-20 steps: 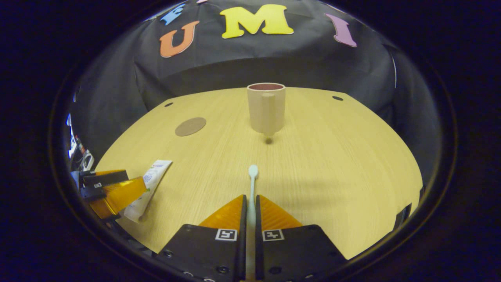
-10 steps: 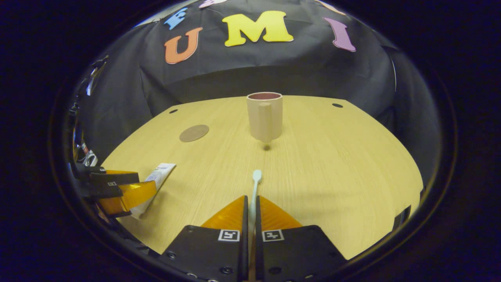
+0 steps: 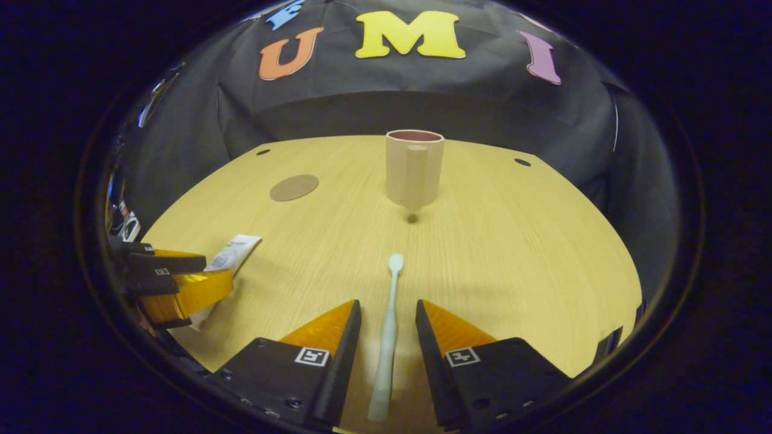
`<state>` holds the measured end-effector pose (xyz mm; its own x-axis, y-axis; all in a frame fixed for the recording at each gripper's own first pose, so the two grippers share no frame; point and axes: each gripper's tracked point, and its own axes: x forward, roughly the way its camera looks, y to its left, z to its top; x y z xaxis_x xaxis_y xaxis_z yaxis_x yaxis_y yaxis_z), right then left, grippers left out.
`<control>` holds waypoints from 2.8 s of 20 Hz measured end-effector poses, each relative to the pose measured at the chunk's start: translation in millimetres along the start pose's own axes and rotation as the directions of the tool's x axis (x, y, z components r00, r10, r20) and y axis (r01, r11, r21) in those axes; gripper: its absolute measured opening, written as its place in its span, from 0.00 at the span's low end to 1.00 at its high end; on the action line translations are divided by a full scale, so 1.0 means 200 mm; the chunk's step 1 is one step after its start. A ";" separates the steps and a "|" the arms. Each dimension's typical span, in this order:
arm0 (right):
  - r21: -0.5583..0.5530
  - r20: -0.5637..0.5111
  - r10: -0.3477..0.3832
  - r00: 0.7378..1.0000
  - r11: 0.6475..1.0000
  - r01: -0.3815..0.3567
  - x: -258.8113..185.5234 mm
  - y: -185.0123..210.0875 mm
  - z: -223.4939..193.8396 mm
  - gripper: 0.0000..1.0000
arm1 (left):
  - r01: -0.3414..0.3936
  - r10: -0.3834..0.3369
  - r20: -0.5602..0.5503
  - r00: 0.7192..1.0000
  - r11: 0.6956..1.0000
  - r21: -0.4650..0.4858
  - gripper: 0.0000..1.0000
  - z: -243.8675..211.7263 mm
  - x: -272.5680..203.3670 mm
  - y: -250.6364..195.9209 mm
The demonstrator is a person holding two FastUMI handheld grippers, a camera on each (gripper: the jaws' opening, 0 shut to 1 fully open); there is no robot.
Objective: Put the toothbrush and toothpaste on the desktop into the cup, then pick up the cup and place it on the coaster on the desktop.
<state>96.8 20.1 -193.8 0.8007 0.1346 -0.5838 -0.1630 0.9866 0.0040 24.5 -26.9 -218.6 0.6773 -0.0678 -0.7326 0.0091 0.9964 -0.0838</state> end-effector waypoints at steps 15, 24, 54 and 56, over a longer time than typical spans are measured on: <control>0.040 -0.016 0.045 0.999 0.998 -0.044 -0.02 0.00 -0.03 0.06 | 0.045 -0.045 -0.011 0.999 0.999 0.019 0.33 0.03 0.02 -0.03; 0.038 0.083 0.051 0.995 0.998 -0.055 -0.08 -0.01 0.00 0.06 | 0.092 -0.092 0.233 0.968 0.996 0.010 0.24 0.15 -0.13 -0.03; -0.043 0.537 0.093 0.838 0.996 -0.083 -0.16 -0.02 1.42 0.06 | 0.138 -0.142 0.515 0.845 0.989 0.045 0.24 0.67 -0.19 -0.07; -0.059 0.559 0.074 0.826 0.997 -0.049 -0.08 -0.06 1.51 0.06 | 0.139 -0.139 0.518 0.844 0.990 0.039 0.24 0.69 -0.15 -0.09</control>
<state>260.0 34.4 60.5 0.9716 0.2351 -0.0276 -0.2356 0.9717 -0.0150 105.3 -35.5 -101.3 0.9514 -0.1697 -0.2570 0.1318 0.9786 -0.1583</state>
